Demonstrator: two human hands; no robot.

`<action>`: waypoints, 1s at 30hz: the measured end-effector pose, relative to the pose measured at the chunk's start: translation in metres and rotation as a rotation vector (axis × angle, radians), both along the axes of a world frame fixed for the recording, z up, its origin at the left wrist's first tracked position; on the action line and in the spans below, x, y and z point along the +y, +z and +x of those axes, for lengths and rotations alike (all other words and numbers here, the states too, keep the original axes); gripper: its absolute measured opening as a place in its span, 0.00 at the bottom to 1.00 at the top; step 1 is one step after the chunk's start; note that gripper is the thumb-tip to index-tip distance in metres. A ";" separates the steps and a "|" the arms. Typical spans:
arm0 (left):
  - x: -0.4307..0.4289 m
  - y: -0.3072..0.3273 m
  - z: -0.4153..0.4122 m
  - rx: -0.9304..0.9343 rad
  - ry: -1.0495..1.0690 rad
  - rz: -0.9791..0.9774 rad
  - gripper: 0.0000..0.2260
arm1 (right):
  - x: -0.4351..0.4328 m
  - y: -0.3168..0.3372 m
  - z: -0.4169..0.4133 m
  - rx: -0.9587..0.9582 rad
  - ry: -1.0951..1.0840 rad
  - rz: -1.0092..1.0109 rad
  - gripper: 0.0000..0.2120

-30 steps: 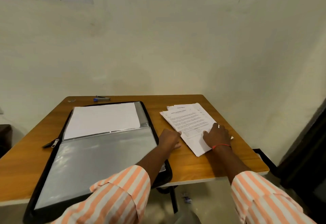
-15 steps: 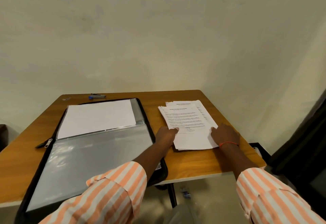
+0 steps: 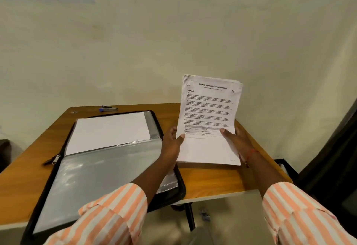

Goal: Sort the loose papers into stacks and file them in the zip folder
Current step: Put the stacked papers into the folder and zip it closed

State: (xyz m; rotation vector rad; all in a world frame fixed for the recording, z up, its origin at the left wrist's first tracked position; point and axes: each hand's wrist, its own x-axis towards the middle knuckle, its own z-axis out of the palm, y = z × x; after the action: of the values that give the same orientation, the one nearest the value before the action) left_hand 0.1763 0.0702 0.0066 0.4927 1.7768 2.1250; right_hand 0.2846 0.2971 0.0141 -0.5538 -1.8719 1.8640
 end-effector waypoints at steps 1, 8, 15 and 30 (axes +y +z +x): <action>-0.005 0.001 -0.003 0.011 -0.013 -0.001 0.14 | -0.006 0.006 0.000 0.062 0.074 -0.028 0.20; -0.031 0.048 -0.009 0.220 0.038 0.116 0.16 | -0.045 0.038 -0.008 0.285 -0.031 0.105 0.16; -0.038 0.057 -0.008 0.350 0.151 0.085 0.15 | -0.070 0.050 -0.006 0.355 -0.036 0.057 0.15; -0.054 0.086 -0.030 0.544 0.130 -0.218 0.13 | -0.073 0.057 0.000 0.284 -0.019 0.000 0.15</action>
State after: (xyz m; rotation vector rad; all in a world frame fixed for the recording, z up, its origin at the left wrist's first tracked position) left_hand 0.1466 0.0165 0.0930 0.9906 2.3545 1.9635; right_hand 0.2851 0.2245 0.0715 -0.2871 -1.6746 1.8221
